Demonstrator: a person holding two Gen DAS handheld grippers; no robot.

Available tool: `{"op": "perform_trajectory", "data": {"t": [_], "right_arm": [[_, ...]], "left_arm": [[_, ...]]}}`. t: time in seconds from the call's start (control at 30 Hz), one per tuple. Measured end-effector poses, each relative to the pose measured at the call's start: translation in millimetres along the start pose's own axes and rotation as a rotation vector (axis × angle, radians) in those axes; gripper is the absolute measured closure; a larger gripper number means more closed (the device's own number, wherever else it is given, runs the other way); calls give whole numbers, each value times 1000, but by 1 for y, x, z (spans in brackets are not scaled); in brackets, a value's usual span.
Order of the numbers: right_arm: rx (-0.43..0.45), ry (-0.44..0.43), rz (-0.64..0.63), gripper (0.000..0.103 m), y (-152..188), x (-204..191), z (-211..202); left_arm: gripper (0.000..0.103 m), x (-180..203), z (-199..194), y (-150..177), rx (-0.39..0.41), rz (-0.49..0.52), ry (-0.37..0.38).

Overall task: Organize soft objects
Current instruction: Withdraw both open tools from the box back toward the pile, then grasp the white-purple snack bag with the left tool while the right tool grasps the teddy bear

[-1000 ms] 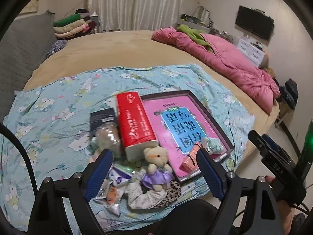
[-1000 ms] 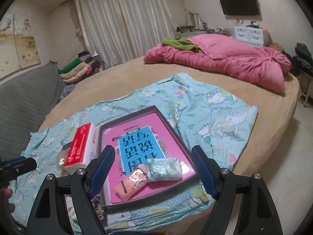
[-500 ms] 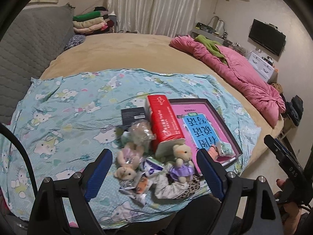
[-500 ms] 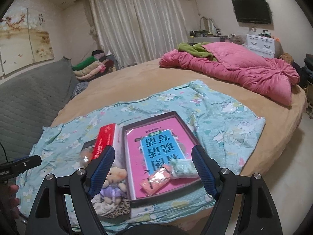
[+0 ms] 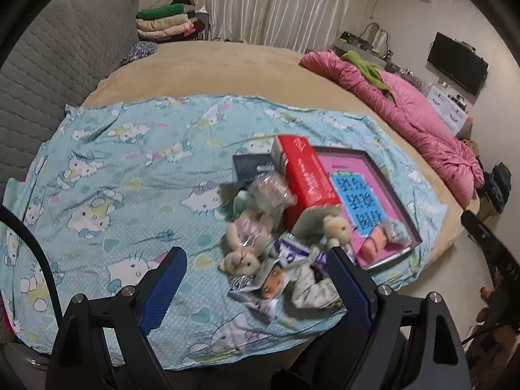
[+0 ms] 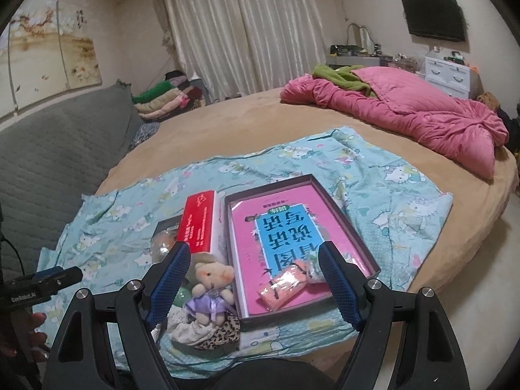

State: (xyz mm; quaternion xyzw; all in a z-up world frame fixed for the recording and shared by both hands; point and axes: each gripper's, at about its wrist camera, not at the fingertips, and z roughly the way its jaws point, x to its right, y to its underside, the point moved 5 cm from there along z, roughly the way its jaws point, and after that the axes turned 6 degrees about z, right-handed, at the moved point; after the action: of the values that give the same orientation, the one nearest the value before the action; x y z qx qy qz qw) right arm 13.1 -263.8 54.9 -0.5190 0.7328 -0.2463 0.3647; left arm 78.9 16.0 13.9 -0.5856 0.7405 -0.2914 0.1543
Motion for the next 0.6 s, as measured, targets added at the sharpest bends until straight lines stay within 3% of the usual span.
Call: {"op": "perform_trajectory", "data": {"t": [0.4,0.6], "right_arm": [[-99,-15,-123,21,35,-37,32],[-160,-11,-157,21,58,-44,54]], "left_arm": [[16,13,53,49,-89,72,11],[16,23,77,60,-107,113,59]]}}
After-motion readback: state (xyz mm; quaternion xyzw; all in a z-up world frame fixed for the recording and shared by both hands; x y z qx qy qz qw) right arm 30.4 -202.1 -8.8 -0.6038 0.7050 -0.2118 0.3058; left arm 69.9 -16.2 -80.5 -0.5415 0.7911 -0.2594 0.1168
